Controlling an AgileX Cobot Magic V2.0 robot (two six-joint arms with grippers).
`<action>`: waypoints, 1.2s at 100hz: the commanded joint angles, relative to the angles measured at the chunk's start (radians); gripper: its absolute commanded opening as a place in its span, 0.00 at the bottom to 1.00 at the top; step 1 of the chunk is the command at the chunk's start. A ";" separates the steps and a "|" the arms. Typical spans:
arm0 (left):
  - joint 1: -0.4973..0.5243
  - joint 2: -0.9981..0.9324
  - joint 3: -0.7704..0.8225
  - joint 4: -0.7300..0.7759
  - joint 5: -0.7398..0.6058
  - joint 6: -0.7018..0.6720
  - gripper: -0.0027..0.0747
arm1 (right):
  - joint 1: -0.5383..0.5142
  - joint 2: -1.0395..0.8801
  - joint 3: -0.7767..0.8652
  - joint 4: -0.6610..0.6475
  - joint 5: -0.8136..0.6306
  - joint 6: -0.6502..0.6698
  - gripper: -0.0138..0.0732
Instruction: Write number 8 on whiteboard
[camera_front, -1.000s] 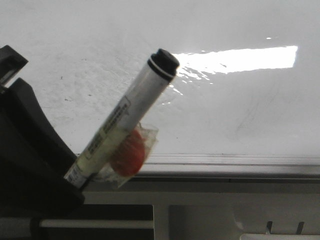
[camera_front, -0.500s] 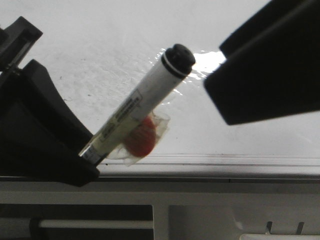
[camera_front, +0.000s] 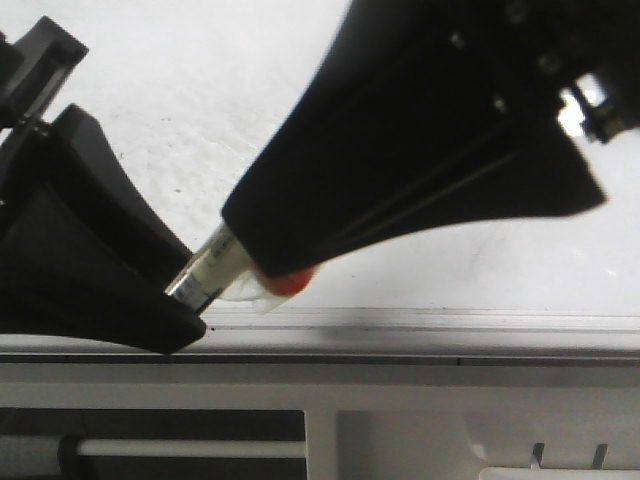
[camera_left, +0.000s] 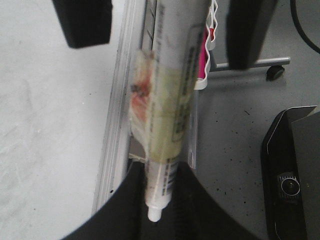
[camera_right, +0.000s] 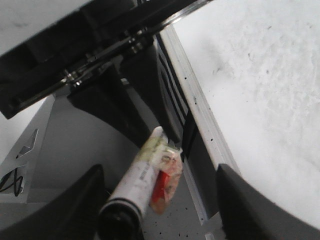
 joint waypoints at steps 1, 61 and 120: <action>-0.008 -0.020 -0.031 -0.016 -0.052 -0.004 0.01 | 0.002 0.005 -0.035 0.045 -0.040 -0.010 0.64; -0.008 -0.020 -0.031 -0.030 -0.094 -0.004 0.01 | 0.002 0.041 -0.070 0.111 -0.050 -0.010 0.64; -0.008 -0.020 -0.031 -0.059 -0.102 -0.004 0.01 | 0.002 0.100 -0.070 0.169 -0.031 -0.010 0.36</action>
